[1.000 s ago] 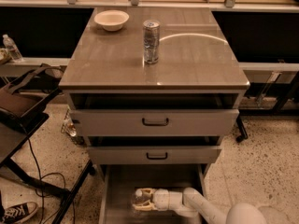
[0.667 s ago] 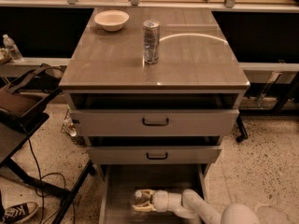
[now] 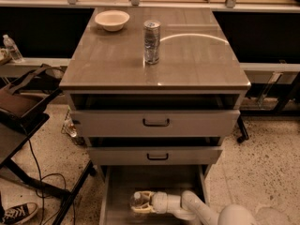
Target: Place water bottle into bottom drawer
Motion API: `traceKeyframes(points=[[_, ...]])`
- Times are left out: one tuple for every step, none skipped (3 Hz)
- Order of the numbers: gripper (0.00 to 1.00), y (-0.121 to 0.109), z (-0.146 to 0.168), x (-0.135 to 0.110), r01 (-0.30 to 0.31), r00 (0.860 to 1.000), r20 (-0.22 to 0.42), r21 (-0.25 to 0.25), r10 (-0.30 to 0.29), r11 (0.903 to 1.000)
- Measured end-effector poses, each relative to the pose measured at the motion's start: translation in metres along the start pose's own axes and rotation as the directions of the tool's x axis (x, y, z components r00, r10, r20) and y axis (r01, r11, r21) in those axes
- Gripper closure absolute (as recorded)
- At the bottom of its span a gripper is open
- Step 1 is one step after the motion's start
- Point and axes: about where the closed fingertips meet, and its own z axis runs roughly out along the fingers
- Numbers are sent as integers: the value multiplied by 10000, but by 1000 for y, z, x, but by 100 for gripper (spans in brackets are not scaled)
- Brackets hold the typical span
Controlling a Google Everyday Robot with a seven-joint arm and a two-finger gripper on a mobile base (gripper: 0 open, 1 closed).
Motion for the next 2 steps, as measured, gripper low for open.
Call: traceKeyframes(points=[[61,0,0,-1,0,10000,1,-1,0,10000],[36,0,1,-1,-6,10000,8,-12,6,10000]])
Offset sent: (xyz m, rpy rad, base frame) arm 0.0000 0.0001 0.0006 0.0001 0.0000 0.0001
